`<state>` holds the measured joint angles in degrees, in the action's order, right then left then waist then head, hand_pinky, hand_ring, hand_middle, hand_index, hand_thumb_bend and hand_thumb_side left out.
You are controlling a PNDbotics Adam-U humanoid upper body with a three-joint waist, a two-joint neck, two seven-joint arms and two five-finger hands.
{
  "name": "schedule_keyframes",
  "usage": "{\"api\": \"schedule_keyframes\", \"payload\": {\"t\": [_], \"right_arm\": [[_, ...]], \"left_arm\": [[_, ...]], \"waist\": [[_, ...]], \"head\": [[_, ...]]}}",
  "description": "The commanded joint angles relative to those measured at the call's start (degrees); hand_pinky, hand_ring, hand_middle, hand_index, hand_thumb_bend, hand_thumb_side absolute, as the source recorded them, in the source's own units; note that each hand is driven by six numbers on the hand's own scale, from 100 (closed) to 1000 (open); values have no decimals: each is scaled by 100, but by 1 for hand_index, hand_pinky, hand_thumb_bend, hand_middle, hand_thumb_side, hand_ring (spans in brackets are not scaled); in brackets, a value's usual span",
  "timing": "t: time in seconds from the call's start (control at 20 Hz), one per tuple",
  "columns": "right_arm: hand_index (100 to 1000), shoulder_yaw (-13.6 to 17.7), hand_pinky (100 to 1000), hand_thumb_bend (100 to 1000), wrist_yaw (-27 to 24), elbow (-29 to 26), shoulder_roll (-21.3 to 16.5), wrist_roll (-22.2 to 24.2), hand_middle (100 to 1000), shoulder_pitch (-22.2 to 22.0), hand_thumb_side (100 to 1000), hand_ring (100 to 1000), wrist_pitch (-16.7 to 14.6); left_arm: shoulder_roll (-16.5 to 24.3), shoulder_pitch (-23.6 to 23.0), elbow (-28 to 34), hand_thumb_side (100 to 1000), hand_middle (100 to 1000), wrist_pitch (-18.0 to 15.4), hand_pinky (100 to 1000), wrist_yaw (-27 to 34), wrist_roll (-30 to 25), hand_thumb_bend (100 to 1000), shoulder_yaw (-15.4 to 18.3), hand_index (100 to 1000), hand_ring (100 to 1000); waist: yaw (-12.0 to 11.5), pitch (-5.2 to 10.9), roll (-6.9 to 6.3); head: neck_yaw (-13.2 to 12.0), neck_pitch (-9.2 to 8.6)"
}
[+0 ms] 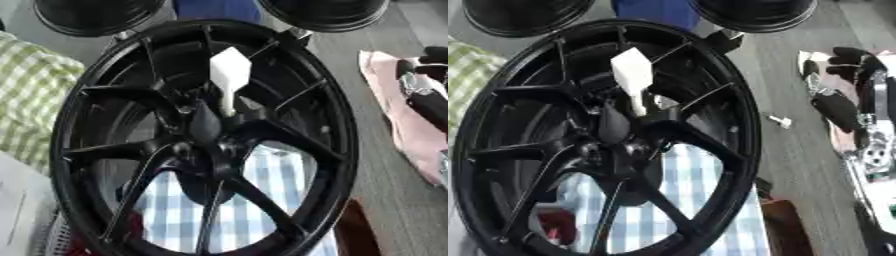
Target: Pull the pin out of the wheel hub.
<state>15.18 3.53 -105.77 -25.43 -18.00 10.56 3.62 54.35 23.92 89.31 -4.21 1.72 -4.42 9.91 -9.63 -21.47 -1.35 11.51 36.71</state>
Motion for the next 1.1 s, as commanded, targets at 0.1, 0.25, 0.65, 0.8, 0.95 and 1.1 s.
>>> {"api": "schedule_keyframes", "payload": {"t": [0.1,0.25,0.65,0.8,0.95,1.1], "right_arm": [[741,63,848,360,-40,-141,-165,-24,643,49,288,691,-13],[741,64,848,358,-52,-140,-163,-26,643,58,288,691,-16],[741,68,848,357,-64,-139,-160,-36,642,56,288,690,-23],[741,72,847,360,-69,-138,-151,-41,642,53,284,690,-23],[741,42,847,371,-83,-141,-154,-17,641,98,276,689,-28],[741,8,847,384,-72,-139,-145,27,641,142,269,689,-32]], "left_arm": [[-110,-193,24,729,802,-102,766,-70,-183,767,309,852,754],[-284,-362,15,751,822,-150,765,46,-256,749,373,868,762],[-482,-476,58,705,754,-88,738,331,259,697,494,809,711],[-689,-379,233,649,658,7,687,494,446,511,671,726,623],[-1165,-371,696,643,657,7,682,794,749,499,726,726,620],[-1638,-478,1166,627,649,147,674,1088,1044,494,760,719,612]], "waist": [[1,124,79],[5,126,83],[1,139,100],[-18,153,131],[-6,159,146],[15,161,159]], "head": [[-39,-3],[-71,18],[-83,28],[-61,35],[-75,20],[-99,-9]]}}
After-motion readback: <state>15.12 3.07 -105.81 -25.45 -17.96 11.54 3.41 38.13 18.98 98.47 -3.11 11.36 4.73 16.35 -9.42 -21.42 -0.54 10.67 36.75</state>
